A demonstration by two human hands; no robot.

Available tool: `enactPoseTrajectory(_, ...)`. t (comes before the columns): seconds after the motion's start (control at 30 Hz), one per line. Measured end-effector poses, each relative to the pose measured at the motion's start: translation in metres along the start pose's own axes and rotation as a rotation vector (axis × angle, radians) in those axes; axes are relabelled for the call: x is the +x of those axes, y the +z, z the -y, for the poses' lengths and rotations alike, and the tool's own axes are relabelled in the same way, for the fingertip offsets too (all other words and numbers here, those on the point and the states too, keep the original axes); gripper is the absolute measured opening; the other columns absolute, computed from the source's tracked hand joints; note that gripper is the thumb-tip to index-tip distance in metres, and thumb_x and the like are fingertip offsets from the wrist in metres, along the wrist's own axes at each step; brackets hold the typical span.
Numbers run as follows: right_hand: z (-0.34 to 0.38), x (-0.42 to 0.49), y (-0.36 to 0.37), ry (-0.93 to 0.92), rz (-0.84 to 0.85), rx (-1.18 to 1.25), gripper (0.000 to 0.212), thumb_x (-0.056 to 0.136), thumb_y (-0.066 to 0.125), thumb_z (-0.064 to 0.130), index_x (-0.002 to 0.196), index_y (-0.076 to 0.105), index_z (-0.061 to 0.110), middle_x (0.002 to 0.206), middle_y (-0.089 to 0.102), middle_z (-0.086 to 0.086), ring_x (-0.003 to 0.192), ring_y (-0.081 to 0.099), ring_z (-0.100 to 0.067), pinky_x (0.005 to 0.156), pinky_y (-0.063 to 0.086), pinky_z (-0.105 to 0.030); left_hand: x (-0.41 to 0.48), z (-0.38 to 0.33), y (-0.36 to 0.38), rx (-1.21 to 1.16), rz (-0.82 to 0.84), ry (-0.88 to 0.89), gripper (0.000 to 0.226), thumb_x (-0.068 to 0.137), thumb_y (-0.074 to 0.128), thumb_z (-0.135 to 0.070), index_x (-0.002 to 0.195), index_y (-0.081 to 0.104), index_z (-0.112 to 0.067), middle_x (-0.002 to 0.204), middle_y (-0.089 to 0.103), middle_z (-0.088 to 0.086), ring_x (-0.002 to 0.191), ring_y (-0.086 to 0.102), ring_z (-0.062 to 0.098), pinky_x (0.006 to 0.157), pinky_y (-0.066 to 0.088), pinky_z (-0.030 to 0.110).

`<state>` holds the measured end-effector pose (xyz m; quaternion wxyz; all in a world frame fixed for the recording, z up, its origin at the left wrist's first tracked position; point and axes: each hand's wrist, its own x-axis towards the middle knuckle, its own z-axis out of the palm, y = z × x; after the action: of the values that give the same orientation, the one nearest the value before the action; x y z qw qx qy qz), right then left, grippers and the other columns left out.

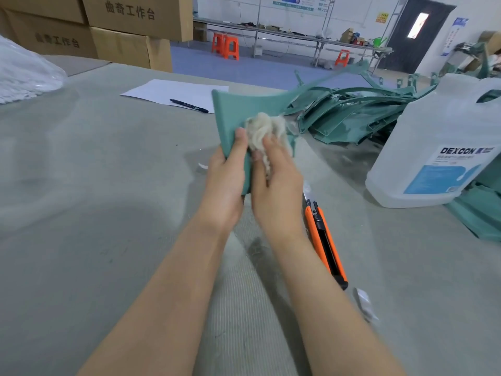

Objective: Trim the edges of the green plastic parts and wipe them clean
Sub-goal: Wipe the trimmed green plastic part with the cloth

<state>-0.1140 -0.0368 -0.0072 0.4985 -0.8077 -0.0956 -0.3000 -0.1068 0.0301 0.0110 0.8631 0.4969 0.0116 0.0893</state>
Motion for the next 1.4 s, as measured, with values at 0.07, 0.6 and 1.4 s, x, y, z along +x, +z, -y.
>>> enactPoseTrajectory(0.07,0.012,-0.012,0.011,-0.041,0.036,0.008,0.035,0.096,0.056,0.010,0.130,0.060,0.004,0.139,0.056,-0.012,0.136,0.045,-0.022,0.109,0.026,-0.015,0.005,-0.006,-0.008,-0.108,-0.020,-0.027,0.038,0.100,0.042,-0.043,0.110,0.064,-0.014,0.100,0.072,0.002,0.087,0.070,0.012,0.071,0.055,0.023)
enactPoseTrajectory(0.6,-0.006,0.001,0.005,-0.021,-0.023,-0.129,0.032,0.098,0.053,0.010,0.128,0.061,0.001,0.136,0.058,-0.010,0.130,0.049,-0.021,0.105,0.023,-0.009,0.011,-0.015,-0.018,-0.294,0.050,-0.097,0.057,0.102,0.026,-0.049,0.135,0.052,-0.010,0.125,0.065,0.009,0.114,0.063,0.021,0.096,0.051,0.033)
enactPoseTrajectory(1.4,-0.028,0.027,-0.028,0.315,-0.183,0.092,0.022,0.101,0.047,0.024,0.111,0.056,0.007,0.103,0.065,-0.002,0.097,0.061,-0.021,0.090,0.048,-0.040,-0.001,-0.005,-0.013,0.153,0.147,-0.097,0.014,0.092,0.058,-0.007,0.098,0.066,-0.017,0.092,0.074,-0.002,0.083,0.070,0.013,0.071,0.058,0.026)
